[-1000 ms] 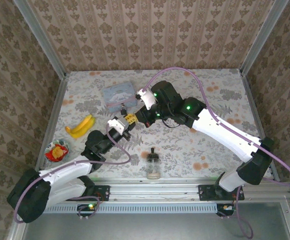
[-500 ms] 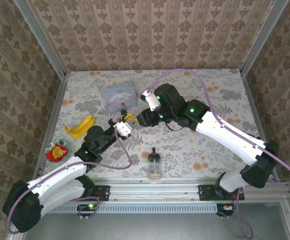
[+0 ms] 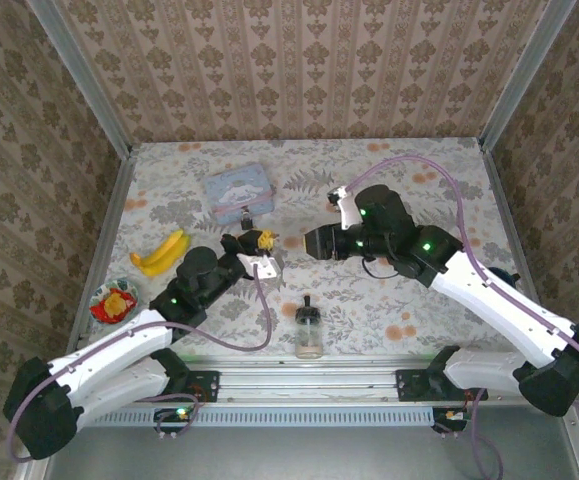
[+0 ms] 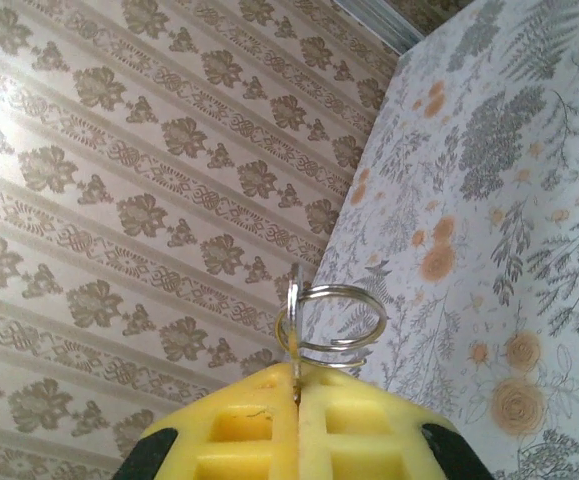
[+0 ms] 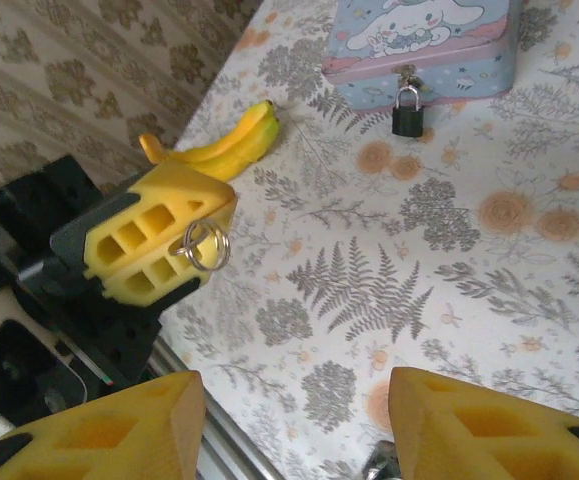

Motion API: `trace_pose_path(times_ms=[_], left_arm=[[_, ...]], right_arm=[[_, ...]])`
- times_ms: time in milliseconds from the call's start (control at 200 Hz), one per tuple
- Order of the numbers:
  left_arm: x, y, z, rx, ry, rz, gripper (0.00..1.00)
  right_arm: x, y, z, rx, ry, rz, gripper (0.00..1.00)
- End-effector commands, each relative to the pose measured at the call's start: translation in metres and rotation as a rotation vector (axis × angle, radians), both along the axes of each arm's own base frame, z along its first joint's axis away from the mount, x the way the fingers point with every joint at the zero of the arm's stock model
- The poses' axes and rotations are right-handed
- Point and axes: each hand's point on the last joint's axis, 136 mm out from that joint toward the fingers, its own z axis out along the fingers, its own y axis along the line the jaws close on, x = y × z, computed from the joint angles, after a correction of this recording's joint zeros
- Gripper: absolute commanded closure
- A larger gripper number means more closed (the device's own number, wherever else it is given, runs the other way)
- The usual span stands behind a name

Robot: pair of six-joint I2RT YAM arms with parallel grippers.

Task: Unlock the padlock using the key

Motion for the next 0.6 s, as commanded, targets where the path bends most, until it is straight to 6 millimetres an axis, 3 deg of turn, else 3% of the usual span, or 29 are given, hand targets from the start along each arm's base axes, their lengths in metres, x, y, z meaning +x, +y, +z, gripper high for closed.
trace_pose_path(times_ms=[0,450,595], left_arm=[[0.003,-0.001,0.013,0.075,-0.103,0.037,1.0],[-0.01,0.0,0.031,-0.001,-0.202,0.037,1.0],[-0.013,0.002,0.036,-0.015,-0.211,0.034,1.0]], right_arm=[[-0.002,0.008,0.012,0.161,0.028,0.023,0.46],[-0.014,0.017,0.02,0.346,0.019,0.095,0.42],[-0.021,0.022,0.023,0.379,0.025,0.115,0.48]])
